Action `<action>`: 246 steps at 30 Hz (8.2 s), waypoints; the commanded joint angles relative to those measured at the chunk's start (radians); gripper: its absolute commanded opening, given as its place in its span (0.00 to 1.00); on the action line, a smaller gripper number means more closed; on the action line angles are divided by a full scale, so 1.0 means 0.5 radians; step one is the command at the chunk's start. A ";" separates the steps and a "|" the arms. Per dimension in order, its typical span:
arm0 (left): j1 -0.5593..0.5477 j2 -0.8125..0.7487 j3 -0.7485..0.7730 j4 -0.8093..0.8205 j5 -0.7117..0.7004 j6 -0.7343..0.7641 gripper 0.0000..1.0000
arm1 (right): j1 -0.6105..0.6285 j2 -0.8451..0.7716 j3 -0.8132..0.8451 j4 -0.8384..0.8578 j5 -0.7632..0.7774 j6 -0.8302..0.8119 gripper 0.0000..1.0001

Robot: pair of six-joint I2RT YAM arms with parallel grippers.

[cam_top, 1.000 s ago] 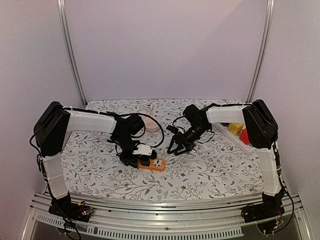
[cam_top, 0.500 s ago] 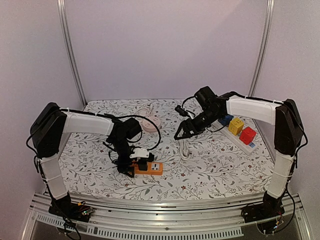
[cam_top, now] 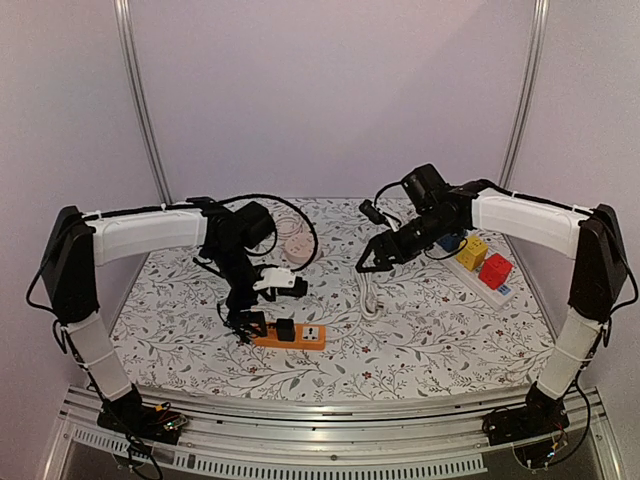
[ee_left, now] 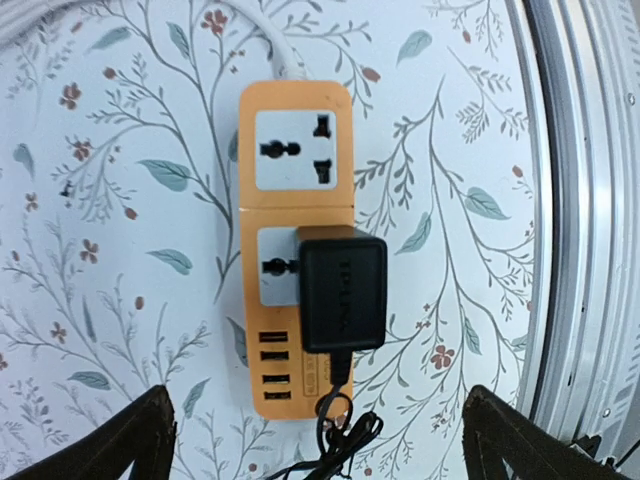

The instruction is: Insert the plug

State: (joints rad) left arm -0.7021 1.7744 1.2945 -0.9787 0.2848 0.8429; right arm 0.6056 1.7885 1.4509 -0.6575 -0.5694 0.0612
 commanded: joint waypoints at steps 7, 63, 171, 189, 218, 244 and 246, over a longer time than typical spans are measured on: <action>0.384 0.204 0.739 0.134 0.141 -0.406 1.00 | -0.005 -0.221 -0.107 0.031 0.159 -0.008 0.80; -0.024 1.172 1.787 -0.390 0.576 -0.505 0.80 | -0.222 -0.158 -0.209 0.387 0.843 0.622 0.72; -0.160 0.440 1.691 -0.276 0.760 -0.659 0.00 | 0.158 -0.861 -0.483 1.447 -0.080 0.480 0.06; -0.428 0.272 2.096 -0.911 0.706 0.004 0.00 | 0.072 -1.124 -0.631 1.466 -0.667 0.277 0.99; -0.492 0.328 2.215 -0.856 0.586 -0.050 0.00 | 0.433 -1.284 -1.149 2.270 -0.202 0.797 0.78; -0.399 0.200 1.858 -0.692 0.158 -0.224 1.00 | 0.377 -1.508 -1.047 1.776 0.226 0.761 0.00; -0.284 0.117 1.663 -0.673 0.159 -0.225 0.99 | 0.353 -1.627 -0.951 1.373 0.425 0.695 0.00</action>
State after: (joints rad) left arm -0.9245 1.9118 2.2513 -1.3350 0.4370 0.7536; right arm 0.8135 1.0958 0.8841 0.2974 -0.5484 0.4541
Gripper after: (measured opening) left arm 0.988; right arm 0.282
